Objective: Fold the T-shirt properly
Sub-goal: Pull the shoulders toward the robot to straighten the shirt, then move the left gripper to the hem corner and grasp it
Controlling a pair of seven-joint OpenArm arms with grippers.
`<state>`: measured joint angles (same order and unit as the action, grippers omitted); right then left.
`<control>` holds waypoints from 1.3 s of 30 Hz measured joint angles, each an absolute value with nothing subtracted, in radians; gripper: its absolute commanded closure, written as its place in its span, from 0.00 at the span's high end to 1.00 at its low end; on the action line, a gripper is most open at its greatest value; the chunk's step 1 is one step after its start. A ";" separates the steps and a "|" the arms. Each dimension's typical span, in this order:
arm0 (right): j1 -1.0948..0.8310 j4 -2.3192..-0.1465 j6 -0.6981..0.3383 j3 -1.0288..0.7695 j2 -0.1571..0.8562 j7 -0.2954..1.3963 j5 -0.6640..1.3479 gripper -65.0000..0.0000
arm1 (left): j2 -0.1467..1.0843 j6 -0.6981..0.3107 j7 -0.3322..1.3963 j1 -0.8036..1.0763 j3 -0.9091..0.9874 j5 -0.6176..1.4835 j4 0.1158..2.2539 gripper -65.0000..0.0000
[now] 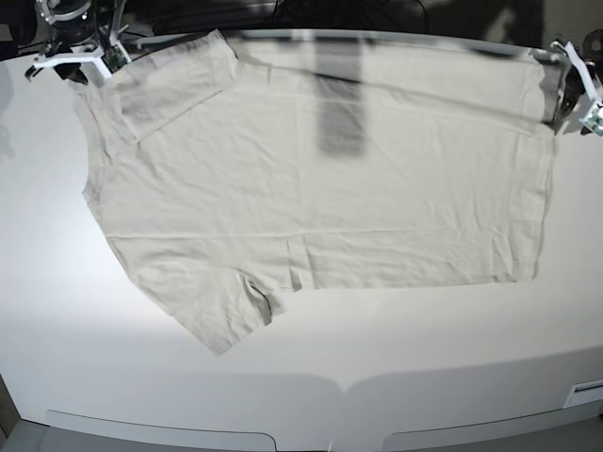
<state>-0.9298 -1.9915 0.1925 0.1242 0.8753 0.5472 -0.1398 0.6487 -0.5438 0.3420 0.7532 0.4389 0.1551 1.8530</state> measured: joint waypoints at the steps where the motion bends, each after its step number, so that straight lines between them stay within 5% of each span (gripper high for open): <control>1: -0.906 -1.991 0.194 0.125 0.875 0.551 -0.106 0.44 | 0.649 -0.544 0.335 0.747 0.450 0.165 1.851 0.38; 12: -0.756 -1.991 0.118 0.125 0.875 0.550 0.083 0.44 | 0.645 -0.551 0.312 0.422 0.459 0.459 1.586 0.38; 22: -0.758 -1.991 0.116 0.125 0.875 0.554 0.083 0.44 | 0.632 -0.691 0.327 0.071 0.445 0.640 1.120 0.38; 39: -0.759 -1.991 0.118 0.125 0.875 0.580 0.083 0.44 | 0.607 -0.688 0.253 -0.520 -0.067 0.538 0.457 0.38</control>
